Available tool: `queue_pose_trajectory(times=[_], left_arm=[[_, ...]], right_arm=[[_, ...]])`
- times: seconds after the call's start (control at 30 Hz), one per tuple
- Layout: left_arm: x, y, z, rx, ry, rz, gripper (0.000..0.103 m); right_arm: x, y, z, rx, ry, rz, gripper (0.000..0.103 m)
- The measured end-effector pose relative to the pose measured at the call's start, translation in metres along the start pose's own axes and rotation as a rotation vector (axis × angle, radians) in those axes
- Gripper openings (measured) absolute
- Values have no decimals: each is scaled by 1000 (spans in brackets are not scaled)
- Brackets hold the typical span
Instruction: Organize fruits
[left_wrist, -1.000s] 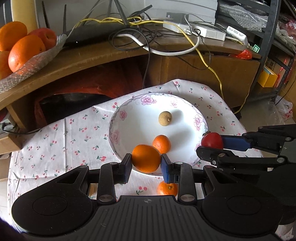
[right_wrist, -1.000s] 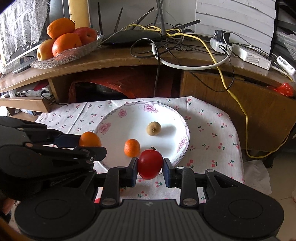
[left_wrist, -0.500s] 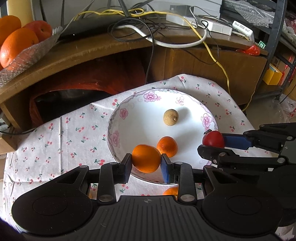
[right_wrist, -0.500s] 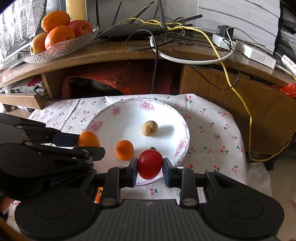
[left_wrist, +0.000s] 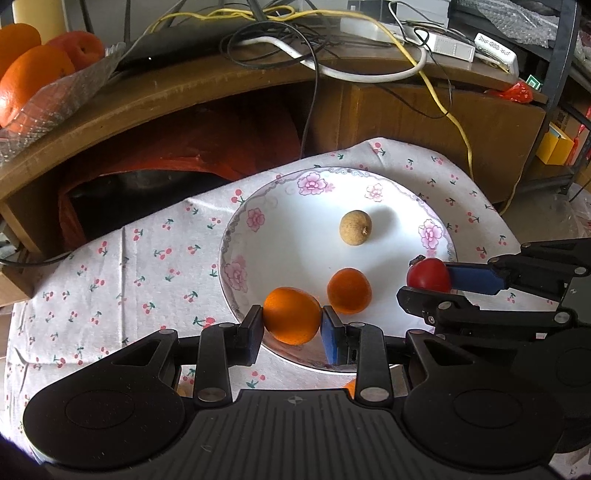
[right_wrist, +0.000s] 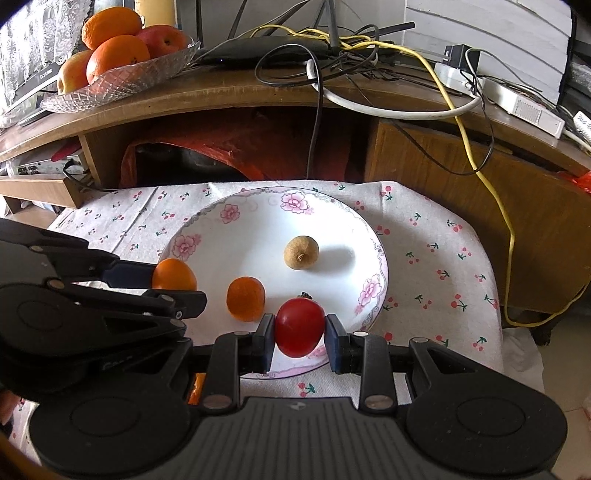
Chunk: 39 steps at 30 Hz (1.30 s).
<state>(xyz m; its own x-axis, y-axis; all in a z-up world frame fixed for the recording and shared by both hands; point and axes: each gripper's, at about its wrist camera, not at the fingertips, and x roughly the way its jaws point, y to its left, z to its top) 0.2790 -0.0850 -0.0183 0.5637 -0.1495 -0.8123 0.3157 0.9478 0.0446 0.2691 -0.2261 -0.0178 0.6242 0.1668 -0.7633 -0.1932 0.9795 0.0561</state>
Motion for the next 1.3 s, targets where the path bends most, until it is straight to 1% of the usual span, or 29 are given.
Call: queue_pose_trajectory(times=[0.2,0.43,0.8,1.0,1.17,1.3], left_arm=[[3,1,0,11,-4,10,40],[4,1,0,17,-5,3,40],[5,1,1,7,-2,6,41],[4,2,1,2,-2,12,42],[3,4,1,-3,-7,26,48],[1,6,1,-14,-6,25,49]], right_arm=[[4,0,1,1,1,0,31],[10,-2,1,6,8,-17,31],[13,-1,2,8,6,-28,32],[13,0,2,6,2,-37,32],[12,0,3,7,-5,-42,32],[10,1,4,5,-12,-44,32]])
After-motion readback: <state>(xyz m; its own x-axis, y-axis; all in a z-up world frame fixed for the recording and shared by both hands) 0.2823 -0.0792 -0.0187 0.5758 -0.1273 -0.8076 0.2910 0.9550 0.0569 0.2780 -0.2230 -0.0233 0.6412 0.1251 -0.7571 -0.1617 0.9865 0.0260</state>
